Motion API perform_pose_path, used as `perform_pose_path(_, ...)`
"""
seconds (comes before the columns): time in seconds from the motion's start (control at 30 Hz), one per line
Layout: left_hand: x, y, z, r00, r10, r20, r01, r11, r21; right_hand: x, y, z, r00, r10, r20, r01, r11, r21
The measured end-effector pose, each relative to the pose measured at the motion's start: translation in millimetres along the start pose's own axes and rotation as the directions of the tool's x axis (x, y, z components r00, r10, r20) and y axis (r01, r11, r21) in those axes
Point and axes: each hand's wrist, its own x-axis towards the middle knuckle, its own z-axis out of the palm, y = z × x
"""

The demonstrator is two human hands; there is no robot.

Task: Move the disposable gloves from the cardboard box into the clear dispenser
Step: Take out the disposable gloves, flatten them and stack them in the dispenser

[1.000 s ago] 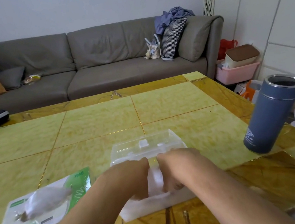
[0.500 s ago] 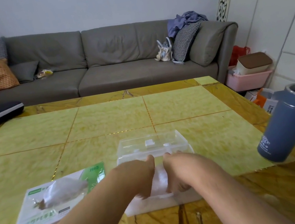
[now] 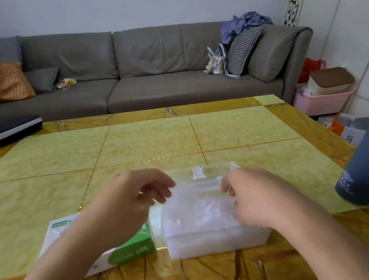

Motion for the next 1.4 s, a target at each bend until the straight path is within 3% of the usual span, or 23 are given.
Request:
perform_pose_path(0.07, -13.7, -20.8, -13.8, 0.968, -0.076, -0.238, 0.07, 0.997, -0.032, -3.3, -4.4, -0.8, 0.989, -0.045, -0.138, 0.04, 0.998, -0.042)
perform_pose_path(0.13, -28.6, -42.4, -27.9, 0.884, -0.155, -0.441, 0.174, 0.985, 0.001, -4.9, -14.6, 1.1, 0.952, -0.091, -0.293, 0.083, 0.996, -0.04)
perform_pose_path(0.2, -38.0, -59.8, -38.0, 0.832, -0.26, -0.49, 0.305, 0.952, 0.012, -8.0, -28.8, 6.4, 0.903, -0.145, -0.406, 0.149, 0.989, -0.021)
perform_pose_path(0.27, -43.4, -72.9, -42.9, 0.852, -0.355, -0.385, 0.406, 0.912, 0.056, -13.0, -49.3, 16.7, 0.843, -0.262, -0.47, 0.276, 0.96, -0.04)
perform_pose_path(0.33, -45.5, -81.4, -40.9, 0.9, -0.362, -0.242, 0.405, 0.9, 0.162, -20.0, -71.3, 32.5, 0.79, -0.418, -0.449, 0.431, 0.899, -0.08)
perform_pose_path(0.4, -45.6, -81.6, -37.8, 0.918, -0.368, -0.149, 0.391, 0.902, 0.184, -24.1, -93.3, 52.1, 0.76, -0.573, -0.308, 0.577, 0.812, -0.086)
perform_pose_path(0.53, -47.6, -77.6, -38.6, 0.941, -0.329, -0.079, 0.338, 0.927, 0.16, -21.8, -127.8, 83.5, 0.756, -0.653, -0.032, 0.646, 0.754, -0.119)
perform_pose_path(0.6, -47.3, -80.2, -41.9, 0.947, -0.302, -0.115, 0.32, 0.924, 0.208, -16.2, -132.8, 96.9, 0.756, -0.654, 0.023, 0.644, 0.737, -0.205)
perform_pose_path(0.7, -46.0, -87.6, -43.6, 0.925, -0.31, -0.221, 0.352, 0.917, 0.188, -12.3, -130.9, 102.9, 0.747, -0.664, -0.026, 0.641, 0.731, -0.233)
perform_pose_path(0.8, -43.6, -85.0, -46.2, 0.876, -0.283, -0.39, 0.317, 0.948, 0.024, -10.8, -128.1, 104.5, 0.725, -0.687, -0.054, 0.663, 0.716, -0.217)
perform_pose_path(0.9, -42.7, -77.3, -51.3, 0.79, -0.316, -0.526, 0.211, 0.945, -0.251, -12.4, -128.4, 101.8, 0.732, -0.68, -0.04, 0.658, 0.721, -0.218)
perform_pose_path(1.0, -44.6, -67.1, -54.8, 0.748, -0.362, -0.557, 0.08, 0.881, -0.465, -13.5, -130.4, 96.9, 0.729, -0.684, -0.02, 0.675, 0.723, -0.149)
perform_pose_path(1.1, -46.8, -62.9, -55.0, 0.746, -0.388, -0.542, 0.053, 0.844, -0.533, -17.3, -130.8, 93.6, 0.739, -0.671, -0.067, 0.667, 0.741, -0.074)
perform_pose_path(1.17, -47.6, -61.6, -54.4, 0.754, -0.407, -0.515, 0.051, 0.818, -0.573, -22.3, -128.8, 89.7, 0.774, -0.615, -0.15, 0.628, 0.775, 0.065)
perform_pose_path(1.23, -48.9, -58.5, -53.6, 0.787, -0.392, -0.476, 0.043, 0.805, -0.592, -27.5, -126.0, 79.0, 0.823, -0.49, -0.288, 0.564, 0.765, 0.311)
perform_pose_path(1.3, -50.6, -53.3, -51.1, 0.853, -0.33, -0.405, 0.046, 0.82, -0.571, -24.4, -121.0, 66.0, 0.854, -0.356, -0.379, 0.519, 0.611, 0.597)
perform_pose_path(1.4, -53.1, -46.9, -42.4, 0.947, -0.195, -0.256, 0.052, 0.879, -0.475, -14.3, -110.2, 43.6, 0.924, -0.234, -0.304, 0.371, 0.343, 0.863)
